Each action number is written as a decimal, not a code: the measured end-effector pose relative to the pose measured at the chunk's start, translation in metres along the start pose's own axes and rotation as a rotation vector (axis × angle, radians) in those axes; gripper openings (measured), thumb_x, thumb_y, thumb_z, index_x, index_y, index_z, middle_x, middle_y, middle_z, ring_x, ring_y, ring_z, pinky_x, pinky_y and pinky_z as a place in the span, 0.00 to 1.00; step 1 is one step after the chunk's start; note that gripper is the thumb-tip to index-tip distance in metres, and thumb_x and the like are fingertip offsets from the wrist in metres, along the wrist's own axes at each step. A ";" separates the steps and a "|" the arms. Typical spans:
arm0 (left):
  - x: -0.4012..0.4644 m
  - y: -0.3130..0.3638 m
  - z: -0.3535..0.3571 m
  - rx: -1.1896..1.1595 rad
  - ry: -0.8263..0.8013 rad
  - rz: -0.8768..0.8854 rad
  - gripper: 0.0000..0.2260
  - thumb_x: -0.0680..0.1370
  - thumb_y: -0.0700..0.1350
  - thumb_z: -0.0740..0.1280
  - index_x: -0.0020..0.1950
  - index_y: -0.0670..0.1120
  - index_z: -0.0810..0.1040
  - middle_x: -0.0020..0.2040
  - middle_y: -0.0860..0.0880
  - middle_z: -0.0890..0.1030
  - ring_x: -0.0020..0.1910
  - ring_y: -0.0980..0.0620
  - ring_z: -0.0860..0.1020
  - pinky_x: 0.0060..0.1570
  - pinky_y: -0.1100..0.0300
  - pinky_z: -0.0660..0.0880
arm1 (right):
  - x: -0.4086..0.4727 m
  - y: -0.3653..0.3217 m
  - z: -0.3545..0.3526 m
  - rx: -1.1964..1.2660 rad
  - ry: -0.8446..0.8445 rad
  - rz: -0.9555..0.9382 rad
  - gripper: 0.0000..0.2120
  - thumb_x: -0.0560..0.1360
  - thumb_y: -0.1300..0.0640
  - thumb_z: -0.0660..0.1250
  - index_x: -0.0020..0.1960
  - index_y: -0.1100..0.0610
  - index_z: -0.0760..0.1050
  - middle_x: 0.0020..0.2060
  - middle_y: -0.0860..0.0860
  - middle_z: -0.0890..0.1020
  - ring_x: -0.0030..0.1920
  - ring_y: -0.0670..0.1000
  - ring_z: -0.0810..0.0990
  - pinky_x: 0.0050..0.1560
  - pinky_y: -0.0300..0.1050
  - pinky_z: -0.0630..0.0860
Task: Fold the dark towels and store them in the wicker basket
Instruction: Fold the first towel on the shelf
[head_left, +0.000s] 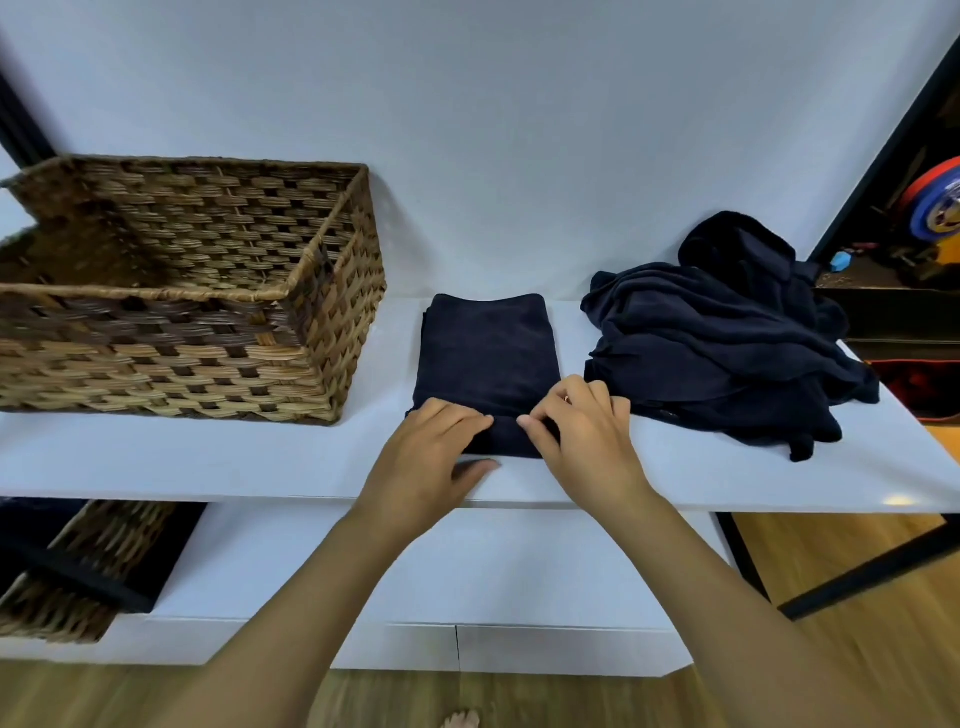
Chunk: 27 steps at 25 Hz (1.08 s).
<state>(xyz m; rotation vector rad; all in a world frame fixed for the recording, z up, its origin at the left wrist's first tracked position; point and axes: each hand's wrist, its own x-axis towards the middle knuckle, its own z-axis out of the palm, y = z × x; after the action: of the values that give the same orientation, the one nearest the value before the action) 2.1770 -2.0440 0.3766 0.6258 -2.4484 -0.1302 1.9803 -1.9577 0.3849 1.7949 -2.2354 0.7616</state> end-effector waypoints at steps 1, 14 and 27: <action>0.002 -0.005 0.000 -0.020 -0.032 -0.016 0.17 0.75 0.48 0.75 0.62 0.44 0.81 0.55 0.51 0.82 0.54 0.51 0.76 0.54 0.58 0.75 | -0.005 0.003 -0.001 -0.012 -0.001 -0.046 0.17 0.77 0.39 0.64 0.46 0.52 0.81 0.49 0.48 0.75 0.50 0.54 0.71 0.52 0.52 0.67; 0.052 0.003 -0.003 0.322 -0.228 -0.253 0.21 0.85 0.56 0.49 0.48 0.49 0.78 0.43 0.54 0.71 0.47 0.51 0.67 0.51 0.53 0.63 | 0.024 -0.001 -0.025 0.275 -0.381 0.172 0.13 0.83 0.44 0.59 0.49 0.54 0.71 0.42 0.49 0.76 0.46 0.51 0.69 0.52 0.48 0.68; 0.042 -0.009 0.011 0.204 0.028 -0.128 0.16 0.78 0.60 0.63 0.46 0.48 0.77 0.42 0.53 0.77 0.43 0.49 0.72 0.45 0.55 0.67 | 0.042 -0.001 0.004 0.128 -0.083 0.187 0.13 0.81 0.49 0.66 0.43 0.57 0.73 0.41 0.49 0.75 0.46 0.53 0.73 0.45 0.49 0.73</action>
<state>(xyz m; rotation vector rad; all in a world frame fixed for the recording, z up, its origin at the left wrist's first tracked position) 2.1445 -2.0720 0.3876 0.8680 -2.4125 0.0783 1.9715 -1.9962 0.4004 1.7174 -2.4888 0.8994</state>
